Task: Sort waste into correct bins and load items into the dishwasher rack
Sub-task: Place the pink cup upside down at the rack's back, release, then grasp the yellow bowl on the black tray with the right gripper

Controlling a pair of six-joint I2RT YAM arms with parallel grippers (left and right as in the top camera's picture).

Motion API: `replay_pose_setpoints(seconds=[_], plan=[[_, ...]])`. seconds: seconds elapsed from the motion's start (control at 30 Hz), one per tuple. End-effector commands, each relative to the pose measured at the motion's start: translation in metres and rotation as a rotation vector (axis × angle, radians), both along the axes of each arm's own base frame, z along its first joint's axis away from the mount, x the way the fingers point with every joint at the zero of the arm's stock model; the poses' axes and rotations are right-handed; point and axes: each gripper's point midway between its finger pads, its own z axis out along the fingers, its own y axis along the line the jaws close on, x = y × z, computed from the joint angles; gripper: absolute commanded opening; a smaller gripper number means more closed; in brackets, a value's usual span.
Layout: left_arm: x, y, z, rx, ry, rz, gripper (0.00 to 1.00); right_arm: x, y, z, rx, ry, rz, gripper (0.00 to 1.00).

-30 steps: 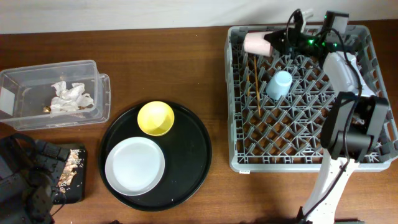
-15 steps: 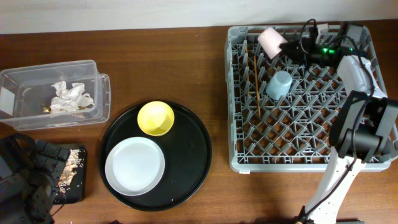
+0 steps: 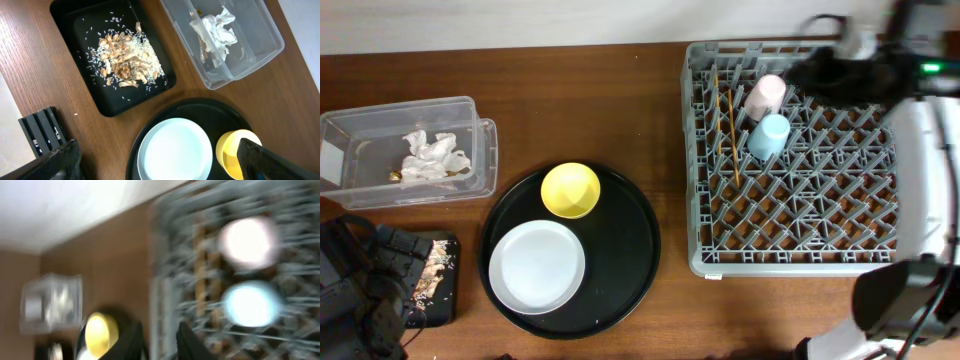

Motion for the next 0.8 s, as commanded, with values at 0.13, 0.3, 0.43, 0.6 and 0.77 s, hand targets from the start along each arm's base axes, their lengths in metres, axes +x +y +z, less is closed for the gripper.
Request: replay_pose_setpoints(seconds=[0.13, 0.3, 0.43, 0.6, 0.77], plan=[[0.0, 0.001, 0.003, 0.003, -0.012, 0.01, 0.99, -0.067, 0.266, -0.068, -0.366, -0.109, 0.606, 0.43], [-0.001, 0.001, 0.003, 0.002, -0.012, 0.01, 1.0, -0.102, 0.369, -0.159, -0.523, -0.14, 0.698, 0.43], [-0.001, 0.001, 0.003, 0.001, -0.01, 0.01, 0.99, -0.131, 0.41, -0.208, -0.562, -0.152, 0.78, 0.43], [-0.001, 0.001, 0.003, 0.001, -0.01, 0.01, 0.99, -0.132, 0.406, -0.238, -0.613, -0.116, 0.784, 0.34], [-0.001, 0.001, 0.003, 0.001, -0.01, 0.01, 0.99, -0.13, 0.408, -0.228, -0.607, -0.123, 0.781, 0.07]])
